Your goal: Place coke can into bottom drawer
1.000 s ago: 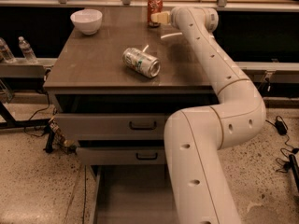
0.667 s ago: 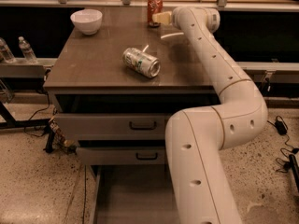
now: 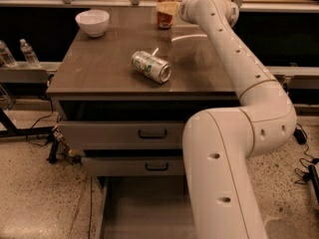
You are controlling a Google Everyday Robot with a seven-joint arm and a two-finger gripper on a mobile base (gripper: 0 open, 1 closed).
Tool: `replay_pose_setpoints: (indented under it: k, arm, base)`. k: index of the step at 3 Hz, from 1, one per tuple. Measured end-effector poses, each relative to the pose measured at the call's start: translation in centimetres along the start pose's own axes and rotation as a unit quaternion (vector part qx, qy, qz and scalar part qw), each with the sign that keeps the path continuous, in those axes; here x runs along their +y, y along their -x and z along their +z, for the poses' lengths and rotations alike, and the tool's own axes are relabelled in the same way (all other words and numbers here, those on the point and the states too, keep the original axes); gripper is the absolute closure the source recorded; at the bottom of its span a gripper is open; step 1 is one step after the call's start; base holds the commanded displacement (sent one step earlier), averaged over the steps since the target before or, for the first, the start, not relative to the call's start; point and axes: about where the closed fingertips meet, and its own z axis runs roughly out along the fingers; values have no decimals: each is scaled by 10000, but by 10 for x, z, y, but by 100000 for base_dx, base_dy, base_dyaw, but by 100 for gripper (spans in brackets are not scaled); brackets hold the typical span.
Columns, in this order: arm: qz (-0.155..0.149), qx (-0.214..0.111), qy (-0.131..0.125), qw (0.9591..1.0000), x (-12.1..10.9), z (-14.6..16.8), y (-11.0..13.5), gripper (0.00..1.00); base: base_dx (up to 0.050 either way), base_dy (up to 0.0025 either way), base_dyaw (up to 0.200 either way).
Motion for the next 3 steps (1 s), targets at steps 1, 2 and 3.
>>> replay_pose_setpoints:
  k: [1, 2, 3]
  arm:
    - [121, -115, 394, 9991, 30, 7, -5, 0]
    - [-340, -281, 555, 9975, 43, 26, -23, 0]
    - [-671, -385, 473, 9959, 38, 38, -32, 0]
  base:
    - [0, 0, 0]
    - [0, 0, 0]
    - [0, 0, 0]
